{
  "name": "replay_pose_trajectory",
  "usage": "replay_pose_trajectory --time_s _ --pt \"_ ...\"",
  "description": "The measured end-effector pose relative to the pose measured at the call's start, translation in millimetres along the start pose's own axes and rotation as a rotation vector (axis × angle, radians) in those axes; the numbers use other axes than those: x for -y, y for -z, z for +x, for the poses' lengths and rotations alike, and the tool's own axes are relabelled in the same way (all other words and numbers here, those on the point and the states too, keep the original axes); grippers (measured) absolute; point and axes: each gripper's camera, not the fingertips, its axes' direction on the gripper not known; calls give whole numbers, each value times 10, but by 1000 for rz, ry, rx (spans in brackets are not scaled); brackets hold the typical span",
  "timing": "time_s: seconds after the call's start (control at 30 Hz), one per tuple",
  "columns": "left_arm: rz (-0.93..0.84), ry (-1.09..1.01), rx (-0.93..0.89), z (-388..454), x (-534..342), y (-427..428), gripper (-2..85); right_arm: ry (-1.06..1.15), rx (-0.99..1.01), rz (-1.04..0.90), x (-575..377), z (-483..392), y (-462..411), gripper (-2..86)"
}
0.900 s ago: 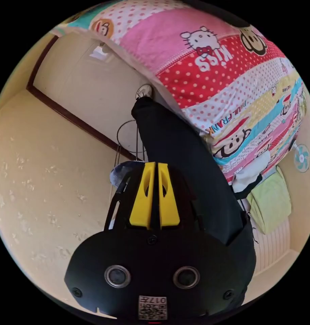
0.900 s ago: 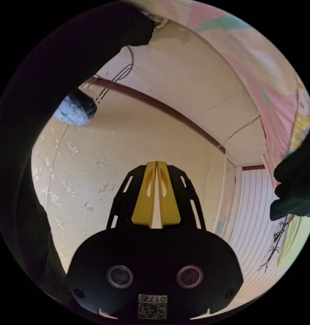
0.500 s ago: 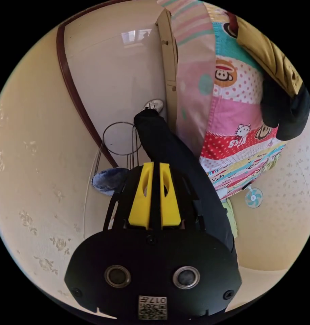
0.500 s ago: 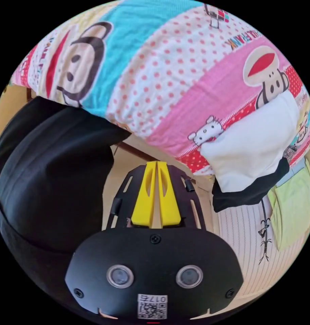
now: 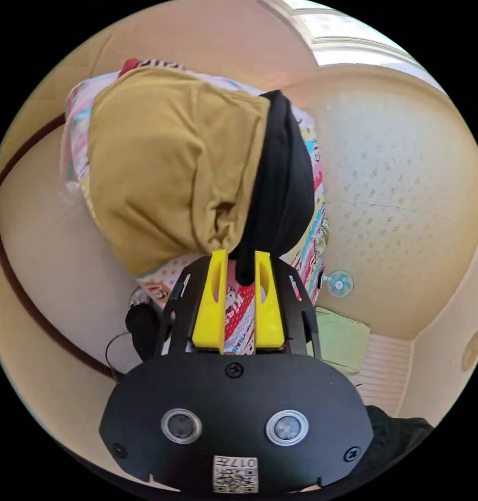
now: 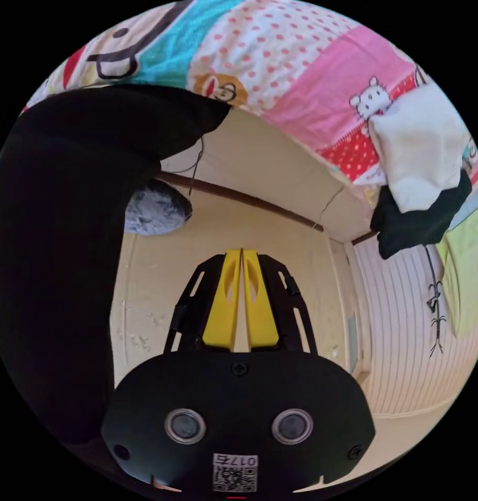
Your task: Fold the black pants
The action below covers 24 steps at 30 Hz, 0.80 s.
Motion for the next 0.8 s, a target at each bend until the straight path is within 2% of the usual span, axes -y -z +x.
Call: replay_pose_trajectory --time_s 0.17,0.43,0.53,0.6,0.63,0.8 --pt "-21 -74 80 312 514 -470 93 -136 195 -22 -504 -15 -479 4" --pt "1 -119 40 267 486 -737 97 -205 130 12 -946 -379 -780 3" --pt "-50 -171 -35 483 516 -850 47 -212 119 37 -970 -478 -828 3" --pt "-69 -283 -233 948 437 -976 37 -219 113 79 -991 -481 -808 3" --pt "-72 -319 -267 1115 388 -1024 36 -222 104 104 -1001 -466 -787 3" --pt "-268 -764 -283 3039 -573 -1906 36 -241 85 197 -1017 -318 -687 3"
